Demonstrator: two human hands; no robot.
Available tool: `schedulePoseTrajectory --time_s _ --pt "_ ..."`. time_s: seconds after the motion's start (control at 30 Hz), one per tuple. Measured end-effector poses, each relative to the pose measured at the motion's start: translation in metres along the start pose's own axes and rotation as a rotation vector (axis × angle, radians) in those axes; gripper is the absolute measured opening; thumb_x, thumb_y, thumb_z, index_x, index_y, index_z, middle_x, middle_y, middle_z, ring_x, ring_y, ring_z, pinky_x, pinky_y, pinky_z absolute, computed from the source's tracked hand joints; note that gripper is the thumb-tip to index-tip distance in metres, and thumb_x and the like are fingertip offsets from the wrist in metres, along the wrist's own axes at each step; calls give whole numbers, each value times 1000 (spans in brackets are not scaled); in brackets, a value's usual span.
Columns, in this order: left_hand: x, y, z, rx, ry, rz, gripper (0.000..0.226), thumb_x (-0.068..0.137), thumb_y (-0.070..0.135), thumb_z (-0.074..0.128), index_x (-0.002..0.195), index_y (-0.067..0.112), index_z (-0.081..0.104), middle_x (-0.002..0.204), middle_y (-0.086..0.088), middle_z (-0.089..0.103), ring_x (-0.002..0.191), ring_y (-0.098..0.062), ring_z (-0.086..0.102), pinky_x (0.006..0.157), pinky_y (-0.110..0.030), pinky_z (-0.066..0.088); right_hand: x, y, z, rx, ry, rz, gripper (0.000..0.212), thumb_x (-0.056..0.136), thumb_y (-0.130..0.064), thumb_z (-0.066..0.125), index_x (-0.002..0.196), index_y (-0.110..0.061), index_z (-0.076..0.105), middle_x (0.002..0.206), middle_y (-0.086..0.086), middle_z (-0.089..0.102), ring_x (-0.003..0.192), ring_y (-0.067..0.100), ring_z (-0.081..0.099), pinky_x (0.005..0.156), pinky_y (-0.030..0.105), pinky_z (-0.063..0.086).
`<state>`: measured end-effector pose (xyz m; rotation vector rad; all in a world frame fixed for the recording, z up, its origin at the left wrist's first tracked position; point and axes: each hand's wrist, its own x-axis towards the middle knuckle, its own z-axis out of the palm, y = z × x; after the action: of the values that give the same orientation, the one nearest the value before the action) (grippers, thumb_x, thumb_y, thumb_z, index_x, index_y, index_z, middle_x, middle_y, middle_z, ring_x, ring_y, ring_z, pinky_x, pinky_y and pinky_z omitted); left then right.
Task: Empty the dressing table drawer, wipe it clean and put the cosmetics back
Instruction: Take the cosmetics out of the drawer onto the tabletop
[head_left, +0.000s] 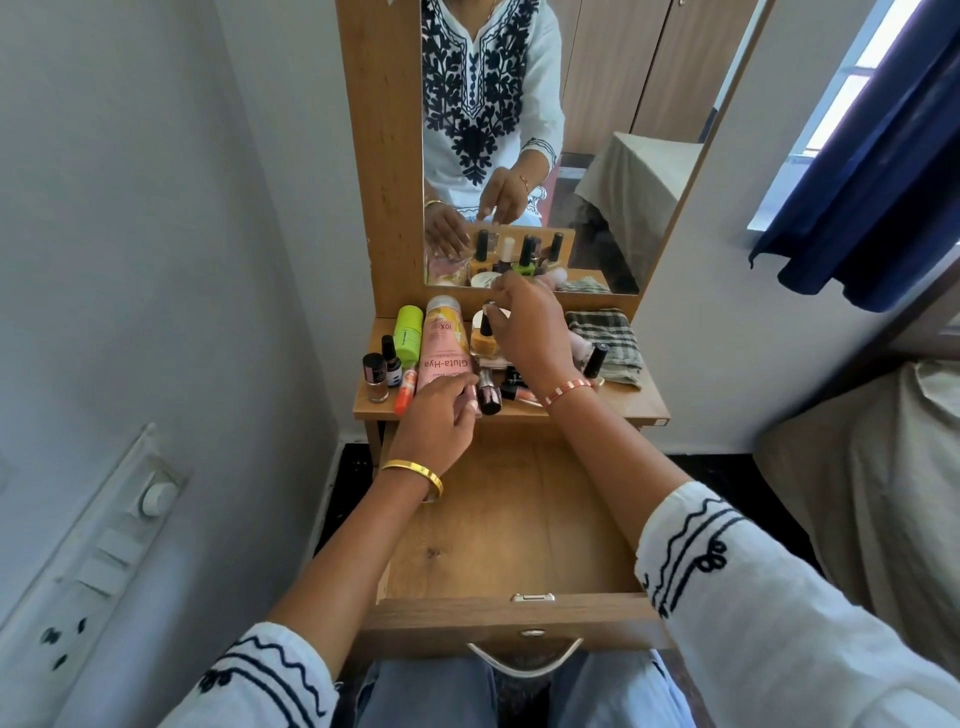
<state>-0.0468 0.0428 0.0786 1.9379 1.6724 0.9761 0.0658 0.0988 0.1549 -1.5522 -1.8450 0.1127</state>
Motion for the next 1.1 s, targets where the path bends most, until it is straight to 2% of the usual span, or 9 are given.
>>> schedulePoseTrajectory --time_s 0.13,0.27,0.47,0.63,0.77,0.9,1.0,1.1 --pt "-9 4 1 -20 29 2 32 93 15 48 125 14 54 130 -9 56 123 -23 49 93 -32 47 -29 7 1 39 119 -69 19 89 -13 57 106 -5 61 103 10 65 90 21 60 75 26 49" --pt "-18 13 4 -44 45 2 32 92 12 49 124 13 56 126 -9 58 116 -22 51 86 -23 41 -58 19 6 54 74 -60 15 90 -13 56 100 -5 62 95 10 66 82 20 60 69 27 52" --pt "-23 33 14 -38 40 41 35 90 10 53 125 12 55 127 -8 57 118 -22 52 92 -27 45 -77 38 -5 87 38 -15 14 88 -12 58 100 -6 63 96 8 65 85 20 60 72 29 52" --pt "-18 54 24 -32 40 131 36 89 9 52 125 11 55 128 -7 58 119 -22 53 97 -28 44 -78 54 -28 109 96 30 13 88 -12 59 100 -7 64 89 5 66 79 18 59 70 30 54" --pt "-8 75 35 -34 32 205 35 91 12 50 126 11 54 129 -8 57 121 -21 52 98 -28 43 -71 78 -49 180 197 191 14 89 -13 59 98 -7 67 89 6 68 78 18 60 66 27 52" --pt "7 94 47 -58 39 264 33 92 10 48 125 8 55 127 -9 58 121 -20 52 99 -22 40 -57 109 -68 283 229 412 17 90 -14 58 103 -6 66 90 7 67 71 12 56 55 12 40" --pt "23 103 52 -72 51 274 32 94 11 45 124 6 56 128 -11 58 123 -21 51 103 -25 40 -41 130 -75 317 178 547 16 91 -16 57 102 -8 65 91 6 66 68 9 54 51 13 37" --pt "39 106 55 -74 29 260 32 96 14 43 124 6 55 125 -12 60 118 -23 54 97 -25 42 -26 146 -71 303 109 626 15 90 -16 57 100 -9 65 97 10 67 78 15 55 55 21 39"
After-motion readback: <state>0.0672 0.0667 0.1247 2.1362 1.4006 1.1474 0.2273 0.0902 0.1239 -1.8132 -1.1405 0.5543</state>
